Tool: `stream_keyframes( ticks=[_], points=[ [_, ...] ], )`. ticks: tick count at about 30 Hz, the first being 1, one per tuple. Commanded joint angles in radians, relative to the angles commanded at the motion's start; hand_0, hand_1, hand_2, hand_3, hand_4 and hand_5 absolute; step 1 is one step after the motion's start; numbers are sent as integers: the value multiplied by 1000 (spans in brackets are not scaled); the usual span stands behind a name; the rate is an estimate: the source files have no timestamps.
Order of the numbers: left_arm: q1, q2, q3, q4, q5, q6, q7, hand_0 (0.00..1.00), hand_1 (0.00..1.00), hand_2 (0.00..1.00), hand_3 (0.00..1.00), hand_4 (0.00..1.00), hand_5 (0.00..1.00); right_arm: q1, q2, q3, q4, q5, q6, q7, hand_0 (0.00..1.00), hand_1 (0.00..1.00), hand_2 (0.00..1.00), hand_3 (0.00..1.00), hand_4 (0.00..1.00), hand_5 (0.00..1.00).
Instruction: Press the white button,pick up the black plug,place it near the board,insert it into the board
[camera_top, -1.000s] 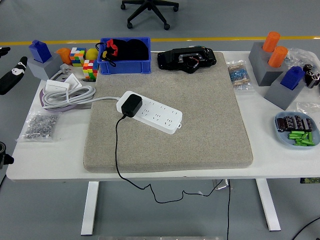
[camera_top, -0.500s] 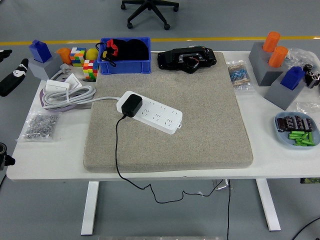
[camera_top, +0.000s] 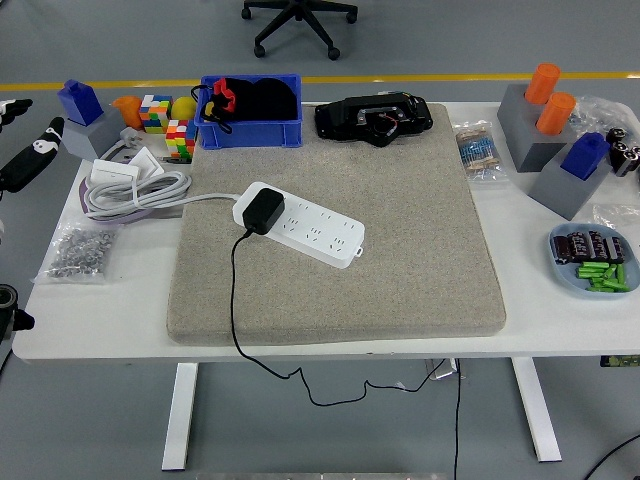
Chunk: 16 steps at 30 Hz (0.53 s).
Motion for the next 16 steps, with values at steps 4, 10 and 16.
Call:
stream_keyframes(
  ticks=[4, 10, 16],
  points=[
    [1, 0, 2, 2, -1, -1, 1, 889, 868, 810, 751, 769, 517, 0, 1, 1, -1, -1, 1, -1, 636, 575, 608, 542, 650, 324],
    [-6, -2, 5, 2, -3, -1, 2, 889, 867, 810, 751, 770, 516, 0, -1, 1, -2, -1, 1, -1, 638, 574, 609, 543, 650, 324],
    [-21, -5, 11, 5, -6, -2, 3, 889, 868, 810, 752, 771, 517, 6, -7, 1, -1, 1, 1, -1, 637, 575, 608, 542, 649, 324]
  ],
)
